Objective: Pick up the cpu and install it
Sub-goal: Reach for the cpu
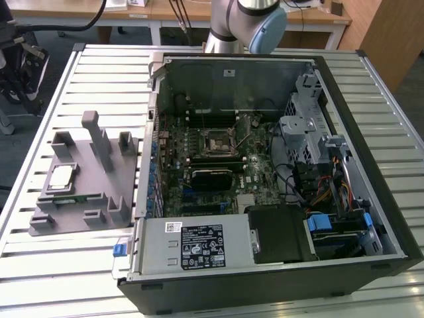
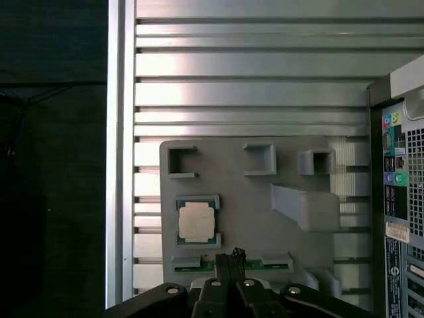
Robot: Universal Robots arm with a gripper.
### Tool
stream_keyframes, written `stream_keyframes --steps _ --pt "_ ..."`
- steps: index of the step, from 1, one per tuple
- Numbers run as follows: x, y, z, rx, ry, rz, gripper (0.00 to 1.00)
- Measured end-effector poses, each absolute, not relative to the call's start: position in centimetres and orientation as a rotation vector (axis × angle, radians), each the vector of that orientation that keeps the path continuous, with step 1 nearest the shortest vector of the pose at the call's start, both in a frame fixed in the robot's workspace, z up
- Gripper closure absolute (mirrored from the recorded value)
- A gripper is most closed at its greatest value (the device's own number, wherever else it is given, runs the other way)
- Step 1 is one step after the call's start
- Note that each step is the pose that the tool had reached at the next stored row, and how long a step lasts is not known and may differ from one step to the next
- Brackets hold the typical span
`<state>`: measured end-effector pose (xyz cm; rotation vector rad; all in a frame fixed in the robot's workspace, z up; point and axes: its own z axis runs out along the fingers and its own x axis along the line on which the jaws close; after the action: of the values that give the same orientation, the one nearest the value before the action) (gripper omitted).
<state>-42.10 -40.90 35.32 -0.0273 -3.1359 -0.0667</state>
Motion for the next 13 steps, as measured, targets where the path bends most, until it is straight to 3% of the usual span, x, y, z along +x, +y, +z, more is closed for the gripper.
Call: stream_keyframes --steps 13 --pt "-44.2 -41.1 34.6 -0.012 -3.135 -0.067 0.89"
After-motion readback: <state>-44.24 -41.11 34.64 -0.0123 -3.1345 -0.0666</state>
